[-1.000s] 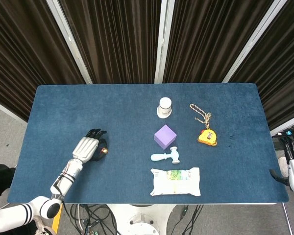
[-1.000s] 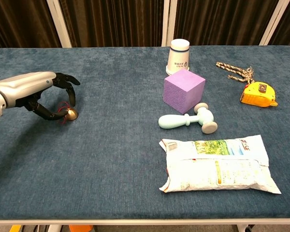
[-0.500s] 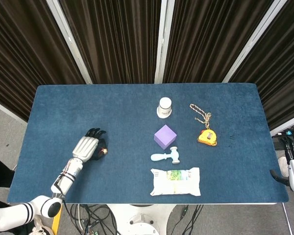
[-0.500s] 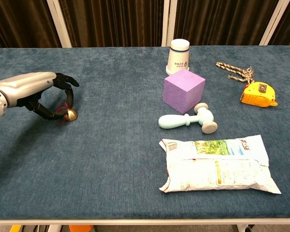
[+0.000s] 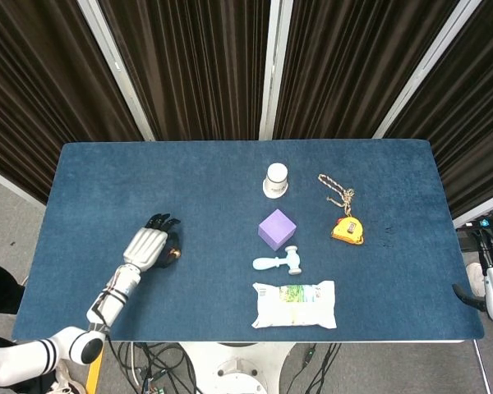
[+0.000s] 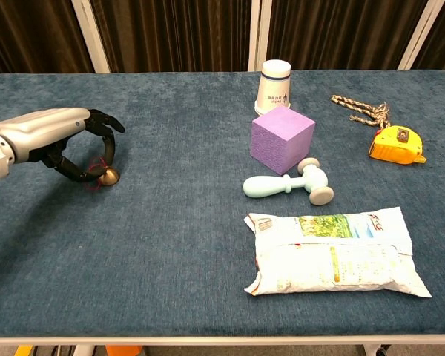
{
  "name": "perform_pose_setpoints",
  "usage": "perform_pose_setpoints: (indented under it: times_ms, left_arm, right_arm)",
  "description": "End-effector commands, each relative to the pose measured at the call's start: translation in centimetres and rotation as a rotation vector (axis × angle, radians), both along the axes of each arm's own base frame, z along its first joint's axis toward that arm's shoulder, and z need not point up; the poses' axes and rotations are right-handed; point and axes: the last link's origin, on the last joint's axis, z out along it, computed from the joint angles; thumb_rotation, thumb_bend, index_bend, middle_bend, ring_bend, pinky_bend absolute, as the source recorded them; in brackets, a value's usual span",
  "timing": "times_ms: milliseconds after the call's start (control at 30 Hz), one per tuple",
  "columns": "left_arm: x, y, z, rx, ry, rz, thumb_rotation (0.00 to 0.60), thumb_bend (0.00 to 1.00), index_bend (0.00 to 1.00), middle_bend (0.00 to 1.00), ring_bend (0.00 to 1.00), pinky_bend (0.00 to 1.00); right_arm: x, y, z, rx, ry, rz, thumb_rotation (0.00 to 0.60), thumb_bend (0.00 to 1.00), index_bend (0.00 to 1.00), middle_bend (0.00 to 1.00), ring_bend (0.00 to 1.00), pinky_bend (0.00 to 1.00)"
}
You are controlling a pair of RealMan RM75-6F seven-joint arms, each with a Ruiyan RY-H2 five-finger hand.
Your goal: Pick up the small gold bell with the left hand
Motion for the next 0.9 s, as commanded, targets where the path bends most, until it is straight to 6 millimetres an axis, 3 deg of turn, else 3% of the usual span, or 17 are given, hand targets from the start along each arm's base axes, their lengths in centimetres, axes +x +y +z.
perform_pose_setpoints:
  times_ms: [33,900]
  left_arm:
    - [-0.04,0.06,-0.01,0.0,0.002,0.002,0.6,0.38,0.52,0.14,0.0,0.0]
    - [-0.03,0.28,-0.1,0.004,0.002,0.017,0.6,0.38,0.59,0.16,0.0,0.0]
  right_arm:
    - [-0.04,0.02,-0.02,0.001,0.0,-0.001,0.6,0.1,0.0,0.0,0.0,0.0]
    - [-0.11,0.08,-0.17,0.007,-0.001,-0.003,0.6,0.11,0.0,0.0,0.0,0.0]
